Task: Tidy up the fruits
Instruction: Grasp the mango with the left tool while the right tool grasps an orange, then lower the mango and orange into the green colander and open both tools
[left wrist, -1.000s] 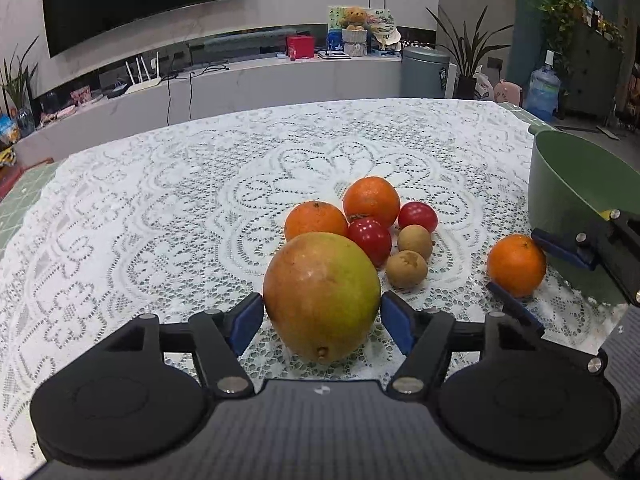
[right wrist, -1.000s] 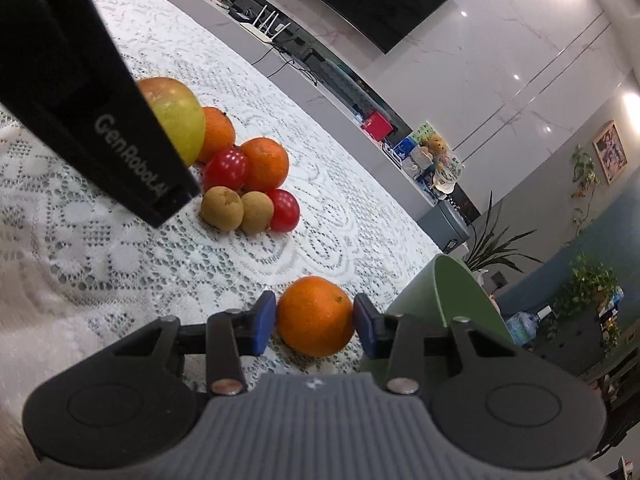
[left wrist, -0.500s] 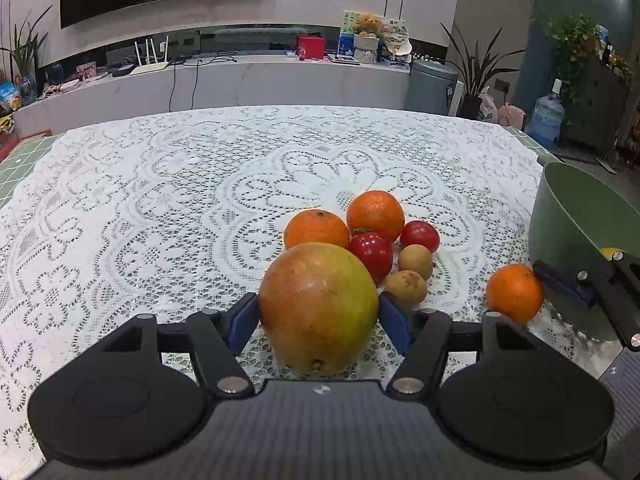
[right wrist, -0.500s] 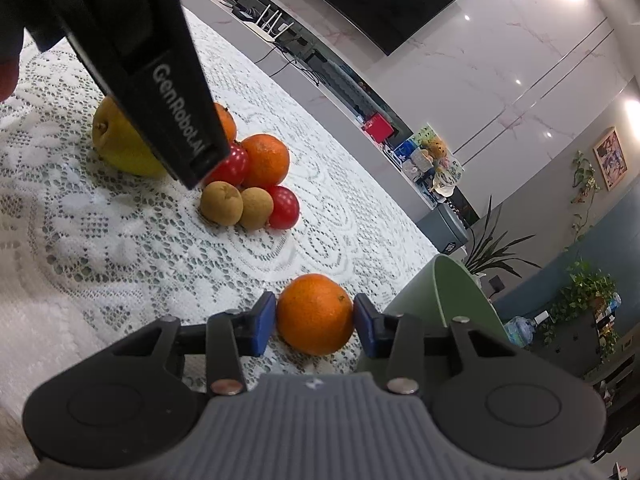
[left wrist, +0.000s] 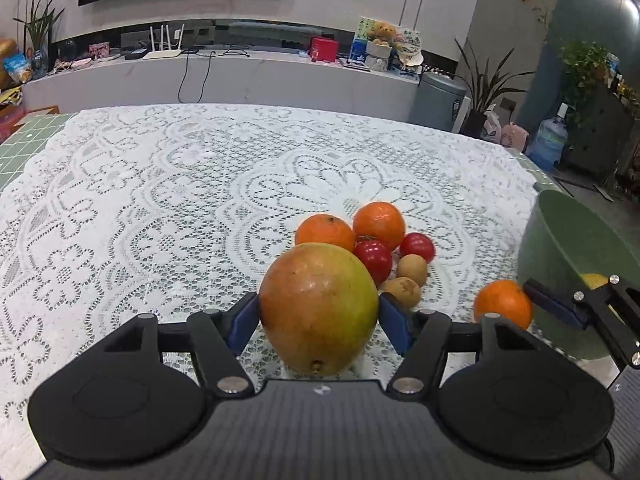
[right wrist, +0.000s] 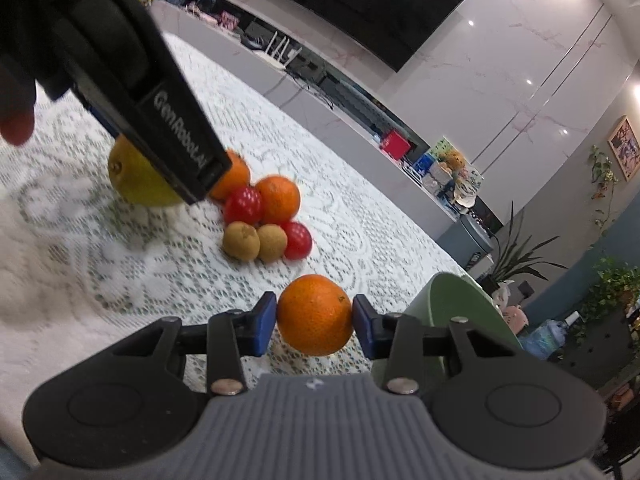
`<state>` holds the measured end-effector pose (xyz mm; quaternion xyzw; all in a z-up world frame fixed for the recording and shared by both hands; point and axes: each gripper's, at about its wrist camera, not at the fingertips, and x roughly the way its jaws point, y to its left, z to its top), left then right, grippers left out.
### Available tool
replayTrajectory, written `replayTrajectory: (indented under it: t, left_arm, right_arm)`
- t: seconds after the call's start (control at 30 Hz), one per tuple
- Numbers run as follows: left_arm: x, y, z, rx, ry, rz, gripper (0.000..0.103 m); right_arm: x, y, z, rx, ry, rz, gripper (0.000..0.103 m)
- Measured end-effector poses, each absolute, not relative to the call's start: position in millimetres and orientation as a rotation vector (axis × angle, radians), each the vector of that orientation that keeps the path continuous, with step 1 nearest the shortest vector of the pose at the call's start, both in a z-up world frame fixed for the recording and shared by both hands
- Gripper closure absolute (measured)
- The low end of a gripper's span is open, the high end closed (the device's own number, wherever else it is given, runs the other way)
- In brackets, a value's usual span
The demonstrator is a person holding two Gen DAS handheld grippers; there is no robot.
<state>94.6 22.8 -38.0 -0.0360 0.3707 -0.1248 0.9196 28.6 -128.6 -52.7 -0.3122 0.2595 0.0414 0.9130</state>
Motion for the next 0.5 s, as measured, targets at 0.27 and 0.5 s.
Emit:
replayTrajectory:
  t: [0.27, 0.5]
  left_arm:
    - [78, 13, -14, -0.072, 0.739, -0.334, 0.029]
    - [68, -13, 14, -0.037, 0.73, -0.427, 0.029]
  right_arm:
    - [9, -152, -10, -0.482, 0.507, 0.107, 0.064]
    - [2, -195, 27, -0.346, 0.512, 0.037, 0.064]
